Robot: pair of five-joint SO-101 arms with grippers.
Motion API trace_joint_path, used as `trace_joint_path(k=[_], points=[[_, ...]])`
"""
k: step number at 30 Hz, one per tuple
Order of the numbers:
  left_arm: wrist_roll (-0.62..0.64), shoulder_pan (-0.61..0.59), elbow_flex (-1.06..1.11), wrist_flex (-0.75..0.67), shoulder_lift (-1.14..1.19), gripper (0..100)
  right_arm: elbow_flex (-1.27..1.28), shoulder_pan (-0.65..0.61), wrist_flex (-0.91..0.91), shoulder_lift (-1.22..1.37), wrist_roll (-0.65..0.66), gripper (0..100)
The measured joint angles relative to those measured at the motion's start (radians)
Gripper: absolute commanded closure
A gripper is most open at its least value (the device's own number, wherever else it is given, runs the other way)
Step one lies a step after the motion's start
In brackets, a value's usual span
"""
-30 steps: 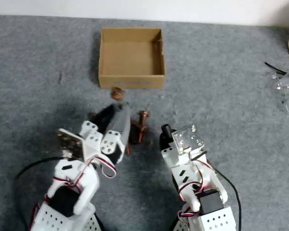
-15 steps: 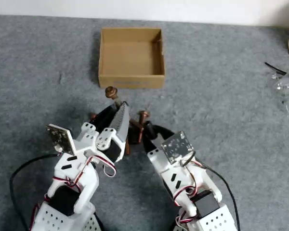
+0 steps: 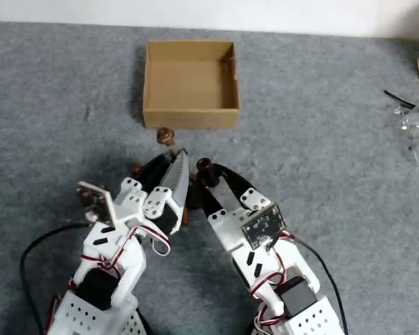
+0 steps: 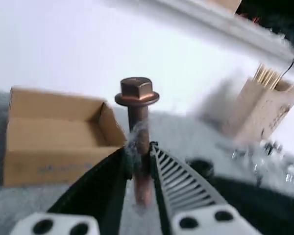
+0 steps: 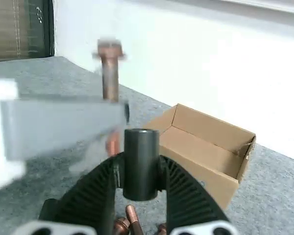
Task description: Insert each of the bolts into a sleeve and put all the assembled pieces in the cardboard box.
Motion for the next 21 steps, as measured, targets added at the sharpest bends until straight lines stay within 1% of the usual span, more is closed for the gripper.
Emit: trace_joint_path(k=[4, 6, 10, 14, 17, 21], points=[[0.164, -0.078, 0.000, -0.087, 0.000, 99, 0.000, 0.000, -0.002, 0.000, 0.000, 99.5], [0.196, -0.092, 0.000, -0.097, 0.000, 99, 0.000, -0.003, -0.002, 0.000, 0.000, 99.5], [0.213, -0.075, 0.000, -0.097, 0.000, 99, 0.000, -0.005, 0.015, 0.000, 0.000, 99.5], [0.213, -0.014, 0.000, -0.097, 0.000, 99, 0.000, -0.009, 0.040, 0.000, 0.000, 99.5], [0.213, -0.008, 0.000, -0.097, 0.000, 99, 0.000, -0.029, 0.063, 0.000, 0.005, 99.5], [0.213, -0.002, 0.000, -0.097, 0.000, 99, 0.000, -0.063, 0.094, 0.000, 0.074, 99.5]])
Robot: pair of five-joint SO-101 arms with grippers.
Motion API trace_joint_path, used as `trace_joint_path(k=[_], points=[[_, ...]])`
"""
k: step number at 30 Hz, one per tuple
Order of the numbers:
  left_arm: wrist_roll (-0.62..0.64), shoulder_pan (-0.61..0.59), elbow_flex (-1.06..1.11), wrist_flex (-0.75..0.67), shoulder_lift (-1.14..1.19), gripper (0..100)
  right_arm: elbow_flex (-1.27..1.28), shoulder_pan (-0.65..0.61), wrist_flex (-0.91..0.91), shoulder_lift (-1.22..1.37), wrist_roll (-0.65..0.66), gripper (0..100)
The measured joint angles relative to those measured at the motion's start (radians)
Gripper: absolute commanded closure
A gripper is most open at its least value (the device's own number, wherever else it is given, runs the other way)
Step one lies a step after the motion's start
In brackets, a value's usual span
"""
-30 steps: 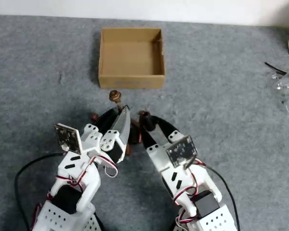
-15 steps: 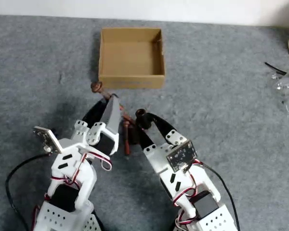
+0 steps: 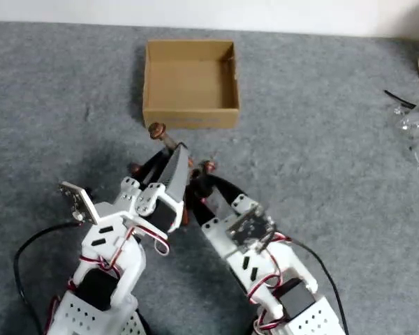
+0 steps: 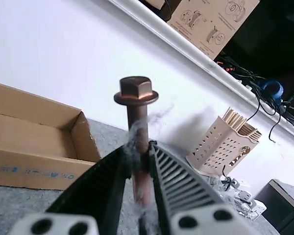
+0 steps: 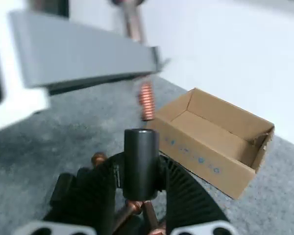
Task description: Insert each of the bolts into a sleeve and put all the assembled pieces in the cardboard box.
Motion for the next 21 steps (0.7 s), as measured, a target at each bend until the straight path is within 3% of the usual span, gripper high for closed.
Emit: trace_joint_path(k=[13, 21], points=[[0.000, 0.020, 0.000, 0.005, 0.000, 99, 0.000, -0.009, 0.002, 0.000, 0.021, 99.5], [0.005, 0.066, -0.003, 0.101, -0.014, 99, 0.000, 0.005, 0.005, 0.002, 0.023, 99.5]])
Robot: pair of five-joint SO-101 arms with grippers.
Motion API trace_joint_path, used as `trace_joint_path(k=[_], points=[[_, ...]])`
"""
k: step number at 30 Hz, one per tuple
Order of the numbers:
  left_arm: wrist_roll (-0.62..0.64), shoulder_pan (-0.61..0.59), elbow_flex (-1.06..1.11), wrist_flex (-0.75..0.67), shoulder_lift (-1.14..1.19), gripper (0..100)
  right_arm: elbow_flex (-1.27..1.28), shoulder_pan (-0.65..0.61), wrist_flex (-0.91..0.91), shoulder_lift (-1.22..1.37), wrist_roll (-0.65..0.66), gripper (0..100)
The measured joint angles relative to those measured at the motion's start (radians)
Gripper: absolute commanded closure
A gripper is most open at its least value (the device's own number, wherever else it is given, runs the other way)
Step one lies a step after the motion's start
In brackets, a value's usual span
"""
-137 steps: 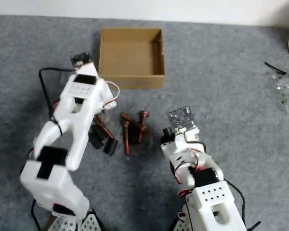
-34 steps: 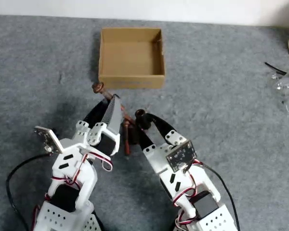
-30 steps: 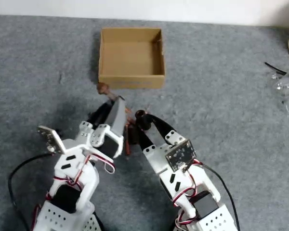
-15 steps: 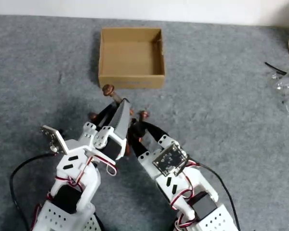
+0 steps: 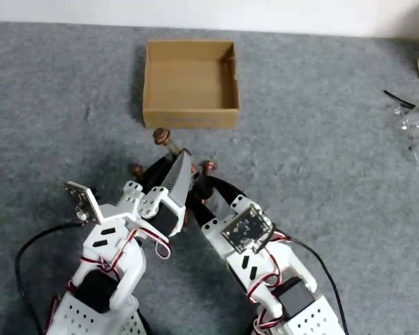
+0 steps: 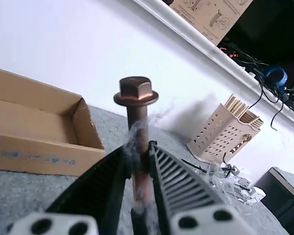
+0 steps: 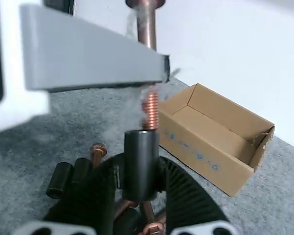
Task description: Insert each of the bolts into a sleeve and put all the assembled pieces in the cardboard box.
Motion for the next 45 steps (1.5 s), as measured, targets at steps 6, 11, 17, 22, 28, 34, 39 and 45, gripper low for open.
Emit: trace_joint_path(k=[6, 11, 17, 22, 28, 34, 39, 45], points=[[-0.003, 0.000, -0.012, 0.035, 0.000, 99, 0.000, 0.000, 0.000, 0.000, 0.003, 99.5], [-0.003, 0.005, -0.021, 0.060, 0.000, 99, 0.000, 0.000, 0.000, 0.000, 0.006, 99.5], [0.002, 0.035, -0.083, 0.183, -0.002, 99, 0.000, 0.000, -0.002, -0.002, 0.009, 99.5], [-0.002, 0.078, -0.092, 0.245, 0.006, 99, 0.000, -0.002, -0.002, 0.000, 0.011, 99.5], [0.003, 0.078, -0.092, 0.247, 0.011, 99, 0.000, -0.002, -0.002, 0.000, 0.011, 99.5], [0.003, 0.078, -0.092, 0.247, 0.011, 99, 0.000, 0.000, -0.002, 0.000, 0.011, 99.5], [0.003, 0.078, -0.092, 0.247, 0.011, 99, 0.000, 0.000, -0.002, 0.000, 0.012, 99.5], [0.005, 0.051, -0.092, 0.247, 0.011, 80, 0.000, 0.017, -0.002, 0.000, 0.014, 99.5]])
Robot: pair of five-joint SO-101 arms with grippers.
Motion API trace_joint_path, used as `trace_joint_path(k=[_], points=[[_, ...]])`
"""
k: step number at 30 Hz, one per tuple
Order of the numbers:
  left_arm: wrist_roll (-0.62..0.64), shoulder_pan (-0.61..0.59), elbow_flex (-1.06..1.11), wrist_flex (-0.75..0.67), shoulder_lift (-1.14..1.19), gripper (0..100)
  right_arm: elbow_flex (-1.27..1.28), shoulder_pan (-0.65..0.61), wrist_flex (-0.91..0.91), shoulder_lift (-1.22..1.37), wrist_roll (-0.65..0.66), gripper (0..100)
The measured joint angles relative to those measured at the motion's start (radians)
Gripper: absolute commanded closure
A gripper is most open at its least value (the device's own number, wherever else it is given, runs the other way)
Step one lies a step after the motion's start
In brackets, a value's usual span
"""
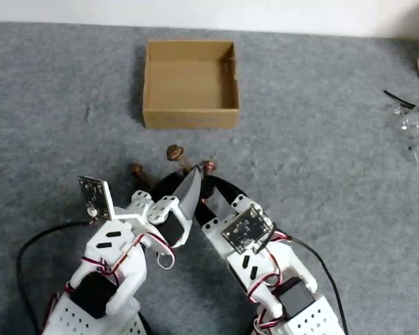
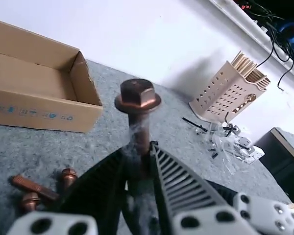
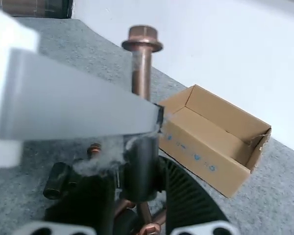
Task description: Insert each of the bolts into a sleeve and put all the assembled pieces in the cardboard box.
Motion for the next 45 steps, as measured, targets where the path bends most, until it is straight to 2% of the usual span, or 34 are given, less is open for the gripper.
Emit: trace_joint_path(k=[3, 7, 17, 20, 27, 30, 34, 37, 39, 45], points=[[-0.005, -0.034, 0.000, 0.011, 0.002, 75, 0.000, 0.012, 0.000, 0.000, 0.000, 99.5], [-0.005, -0.028, 0.000, 0.071, 0.002, 76, 0.000, 0.014, 0.000, -0.002, -0.002, 99.5], [-0.006, -0.031, 0.000, 0.074, 0.002, 76, 0.000, 0.015, 0.000, 0.000, 0.000, 99.5], [0.014, -0.078, -0.002, 0.074, 0.002, 76, 0.000, 0.015, 0.000, 0.000, 0.000, 99.5], [0.157, -0.233, -0.048, 0.077, 0.002, 76, 0.000, 0.015, 0.000, 0.000, 0.000, 99.5], [0.166, -0.258, -0.049, 0.077, 0.002, 83, 0.000, 0.015, 0.000, 0.000, 0.000, 99.5], [0.166, -0.313, -0.049, 0.077, 0.002, 100, 0.000, 0.015, 0.000, 0.000, 0.000, 99.5], [0.164, -0.348, -0.049, 0.077, 0.002, 99, 0.000, 0.015, 0.000, 0.000, 0.000, 99.5], [0.124, -0.379, -0.049, 0.074, 0.002, 99, 0.000, 0.015, 0.000, 0.000, 0.000, 99.5], [-0.117, -0.446, 0.009, -0.023, 0.002, 99, 0.000, 0.035, 0.000, 0.000, 0.000, 99.5]])
